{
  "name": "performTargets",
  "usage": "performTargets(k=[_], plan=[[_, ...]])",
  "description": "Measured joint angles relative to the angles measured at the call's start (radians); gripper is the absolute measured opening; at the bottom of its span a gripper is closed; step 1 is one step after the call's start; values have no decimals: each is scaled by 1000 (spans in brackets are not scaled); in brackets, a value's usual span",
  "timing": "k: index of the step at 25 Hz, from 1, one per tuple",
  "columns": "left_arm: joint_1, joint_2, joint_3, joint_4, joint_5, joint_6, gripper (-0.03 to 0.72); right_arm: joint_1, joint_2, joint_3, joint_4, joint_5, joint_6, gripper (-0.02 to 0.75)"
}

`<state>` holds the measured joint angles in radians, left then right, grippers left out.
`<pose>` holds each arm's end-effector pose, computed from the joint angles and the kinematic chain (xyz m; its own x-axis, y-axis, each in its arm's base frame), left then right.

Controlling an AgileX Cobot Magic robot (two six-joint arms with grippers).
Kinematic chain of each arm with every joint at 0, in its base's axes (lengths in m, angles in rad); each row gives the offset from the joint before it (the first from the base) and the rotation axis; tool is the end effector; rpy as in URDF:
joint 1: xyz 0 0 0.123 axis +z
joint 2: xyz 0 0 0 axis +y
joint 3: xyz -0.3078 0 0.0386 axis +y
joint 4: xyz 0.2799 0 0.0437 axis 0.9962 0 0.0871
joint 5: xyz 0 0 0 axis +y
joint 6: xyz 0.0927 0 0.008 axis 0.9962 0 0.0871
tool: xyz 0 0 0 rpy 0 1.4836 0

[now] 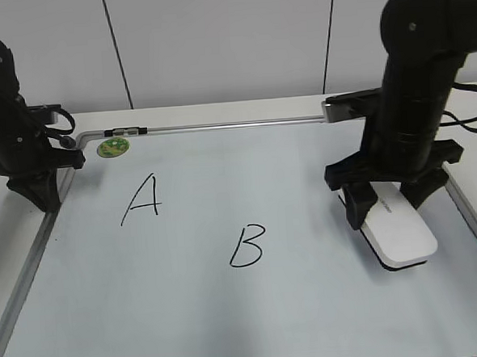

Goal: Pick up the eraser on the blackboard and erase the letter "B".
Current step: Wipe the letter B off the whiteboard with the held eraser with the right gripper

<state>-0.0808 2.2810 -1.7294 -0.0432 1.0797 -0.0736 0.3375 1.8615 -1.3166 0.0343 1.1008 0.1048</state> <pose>0.4918 -0.0434 0.1288 -0.9996 -0.0131 -0.0234 -0.0122 0.9991 -0.0404 0.3654 0.1313 0.2061 -0.9765 -0.2155 -0.0088 -0.2157 0.9759 0.0319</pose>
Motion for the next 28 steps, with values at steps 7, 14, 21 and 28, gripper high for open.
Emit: performTargets(k=[7,14,21,28], plan=[[0,0,0,0,0,0,20,76,140,-216,0,94,0,521],[0,0,0,-2,0,0,20,150,287,-409,-34,104,0,519],[0,0,-1,-2,0,0,20,178,359,-464,-34,107,0,519],[0,0,-1,-2,0,0,20,190,379,-466,-34,109,2,519]])
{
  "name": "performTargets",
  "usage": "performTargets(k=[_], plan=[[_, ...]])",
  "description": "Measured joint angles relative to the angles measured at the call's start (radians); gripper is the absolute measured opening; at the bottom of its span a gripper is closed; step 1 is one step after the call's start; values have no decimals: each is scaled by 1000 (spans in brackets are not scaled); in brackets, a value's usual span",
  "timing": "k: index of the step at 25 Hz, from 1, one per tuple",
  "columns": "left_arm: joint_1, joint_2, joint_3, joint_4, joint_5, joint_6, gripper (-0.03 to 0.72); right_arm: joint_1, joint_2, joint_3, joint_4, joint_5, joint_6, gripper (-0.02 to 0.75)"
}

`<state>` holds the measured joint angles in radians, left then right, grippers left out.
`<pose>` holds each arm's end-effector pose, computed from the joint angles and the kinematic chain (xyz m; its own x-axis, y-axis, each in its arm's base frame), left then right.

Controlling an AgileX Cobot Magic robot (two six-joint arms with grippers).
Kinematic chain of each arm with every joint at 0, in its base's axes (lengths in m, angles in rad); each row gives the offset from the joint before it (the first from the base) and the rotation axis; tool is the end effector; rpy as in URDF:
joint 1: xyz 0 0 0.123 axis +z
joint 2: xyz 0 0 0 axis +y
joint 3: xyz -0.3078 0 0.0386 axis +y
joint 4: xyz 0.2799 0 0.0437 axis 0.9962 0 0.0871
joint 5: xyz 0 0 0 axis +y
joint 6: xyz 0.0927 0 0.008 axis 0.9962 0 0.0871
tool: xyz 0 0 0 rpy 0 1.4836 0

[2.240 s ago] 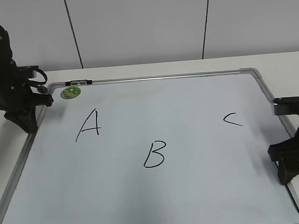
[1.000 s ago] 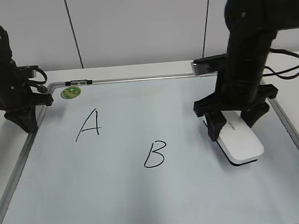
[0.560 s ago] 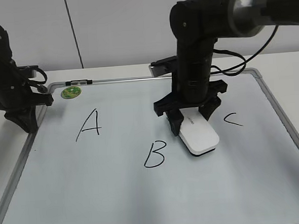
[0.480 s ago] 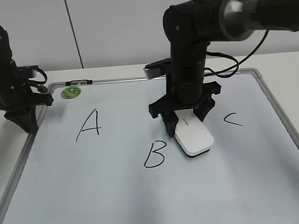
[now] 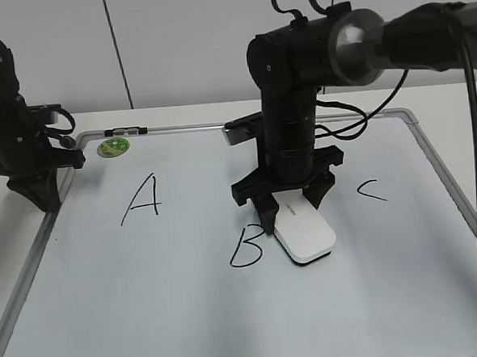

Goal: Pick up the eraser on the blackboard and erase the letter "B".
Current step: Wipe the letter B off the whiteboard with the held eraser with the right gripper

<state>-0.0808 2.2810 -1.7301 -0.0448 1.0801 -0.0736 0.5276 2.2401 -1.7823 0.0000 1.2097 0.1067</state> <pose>0.4919 -0.0435 0.1290 -0.9996 -0.0139 -0.0235 -0.0129 0.9990 -0.0419 0.4239 0.2470 0.1629 -0.9127 -0.4086 0.0095 -0.4086 0.9127 -0.0010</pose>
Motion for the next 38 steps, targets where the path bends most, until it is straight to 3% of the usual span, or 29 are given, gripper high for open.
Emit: performTargets(k=[14,38], plan=[[0,0,0,-2,0,0,20,8,36,-29,7,18,2,519],[0,0,0,-12,2,0,20,192,53,-63,66,11,14,519]])
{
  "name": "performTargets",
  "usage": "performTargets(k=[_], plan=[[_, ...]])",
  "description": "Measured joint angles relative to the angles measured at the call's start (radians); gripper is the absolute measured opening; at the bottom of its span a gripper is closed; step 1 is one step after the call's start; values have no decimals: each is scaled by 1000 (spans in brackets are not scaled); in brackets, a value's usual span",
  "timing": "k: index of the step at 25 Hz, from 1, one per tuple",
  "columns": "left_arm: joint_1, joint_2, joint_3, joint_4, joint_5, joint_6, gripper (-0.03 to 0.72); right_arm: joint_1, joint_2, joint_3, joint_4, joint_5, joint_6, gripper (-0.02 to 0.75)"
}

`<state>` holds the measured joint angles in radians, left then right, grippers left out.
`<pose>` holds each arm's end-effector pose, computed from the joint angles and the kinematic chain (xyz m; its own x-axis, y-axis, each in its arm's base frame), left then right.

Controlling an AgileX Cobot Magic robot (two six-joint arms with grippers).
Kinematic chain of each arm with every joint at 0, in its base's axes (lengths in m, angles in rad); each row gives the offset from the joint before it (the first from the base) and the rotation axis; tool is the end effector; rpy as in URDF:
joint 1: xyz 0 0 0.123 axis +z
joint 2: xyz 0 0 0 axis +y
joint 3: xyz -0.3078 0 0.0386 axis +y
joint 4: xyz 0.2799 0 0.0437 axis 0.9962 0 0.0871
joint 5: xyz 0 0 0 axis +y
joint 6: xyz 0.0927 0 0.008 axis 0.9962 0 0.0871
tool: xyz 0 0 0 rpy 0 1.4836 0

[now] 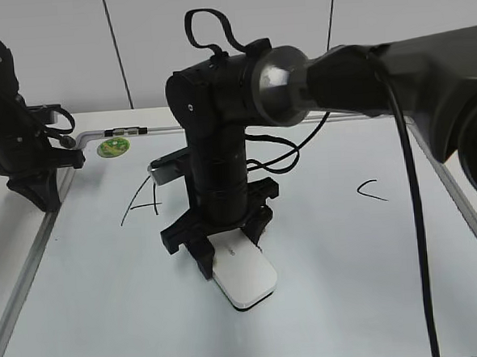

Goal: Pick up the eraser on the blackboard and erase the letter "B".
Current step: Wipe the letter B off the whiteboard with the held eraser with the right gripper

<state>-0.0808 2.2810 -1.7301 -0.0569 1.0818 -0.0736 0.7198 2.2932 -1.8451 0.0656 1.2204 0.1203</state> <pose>0.4916 -0.0445 0.1290 -0.9996 -0.0194 -0.0208 -0.0183 0.9985 -0.0525 0.3742 0.3357 0.1537 -0.8378 -0.5456 0.0185 -0.5438 0.8371 0.0595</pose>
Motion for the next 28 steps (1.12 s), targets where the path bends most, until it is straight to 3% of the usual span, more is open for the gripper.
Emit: performTargets(k=[12,28], plan=[[0,0,0,2,0,0,20,-38,0,0,-66,0,67,519],[0,0,0,5,0,0,20,-172,0,-6,-142,0,71,519]])
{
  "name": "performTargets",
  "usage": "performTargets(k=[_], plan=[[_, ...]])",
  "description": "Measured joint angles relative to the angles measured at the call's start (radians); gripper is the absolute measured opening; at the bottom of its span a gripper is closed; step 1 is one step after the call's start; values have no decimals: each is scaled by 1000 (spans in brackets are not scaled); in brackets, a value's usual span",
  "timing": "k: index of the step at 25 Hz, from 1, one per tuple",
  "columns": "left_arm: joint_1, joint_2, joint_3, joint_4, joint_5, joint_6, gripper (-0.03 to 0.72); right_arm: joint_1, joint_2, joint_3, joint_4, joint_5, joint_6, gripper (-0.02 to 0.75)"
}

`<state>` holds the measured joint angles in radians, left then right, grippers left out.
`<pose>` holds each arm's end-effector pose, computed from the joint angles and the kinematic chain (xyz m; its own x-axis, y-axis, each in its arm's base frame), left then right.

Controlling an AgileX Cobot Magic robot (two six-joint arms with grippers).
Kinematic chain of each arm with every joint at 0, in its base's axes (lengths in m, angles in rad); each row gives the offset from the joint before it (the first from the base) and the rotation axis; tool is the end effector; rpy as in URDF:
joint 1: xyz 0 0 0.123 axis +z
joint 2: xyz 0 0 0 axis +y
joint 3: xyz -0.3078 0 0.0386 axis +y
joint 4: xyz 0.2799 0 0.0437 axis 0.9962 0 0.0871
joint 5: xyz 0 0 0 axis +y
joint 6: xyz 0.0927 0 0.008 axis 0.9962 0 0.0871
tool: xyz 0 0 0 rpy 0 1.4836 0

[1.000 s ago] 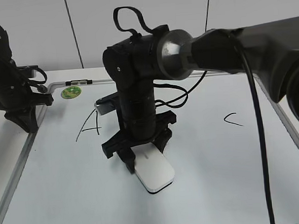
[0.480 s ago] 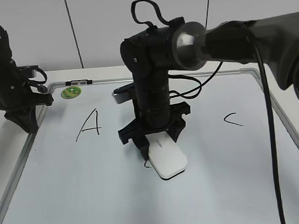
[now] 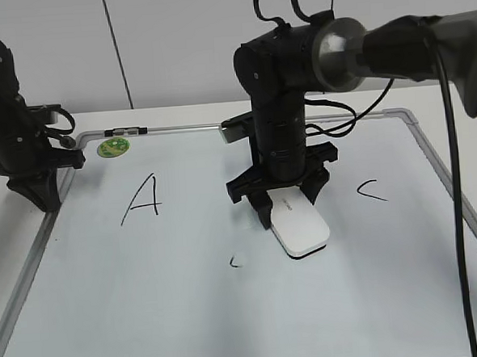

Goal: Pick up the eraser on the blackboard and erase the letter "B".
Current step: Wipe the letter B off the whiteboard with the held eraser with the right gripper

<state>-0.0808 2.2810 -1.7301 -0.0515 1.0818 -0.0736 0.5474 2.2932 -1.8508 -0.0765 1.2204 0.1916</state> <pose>0.4917 -0.0441 0.1290 -0.9996 -0.0169 -0.0213 -0.0159 0.9987 -0.0477 0.4336 0.2564 0.1553 -0.9277 -0.3733 -0.0080 -0.3718 0.9256 -0.0714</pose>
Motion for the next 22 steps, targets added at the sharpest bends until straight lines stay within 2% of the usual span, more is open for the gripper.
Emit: performTargets(k=[5,10,17,22], plan=[[0,0,0,0,0,0,27,13,0,0,0,0,0,519],[0,0,0,0,0,0,22,102,0,0,9,0,0,519],[0,0,0,0,0,0,22,205,0,0,76,0,-2,519],[0,0,0,0,0,0,22,211,0,0,51,0,-2,519]])
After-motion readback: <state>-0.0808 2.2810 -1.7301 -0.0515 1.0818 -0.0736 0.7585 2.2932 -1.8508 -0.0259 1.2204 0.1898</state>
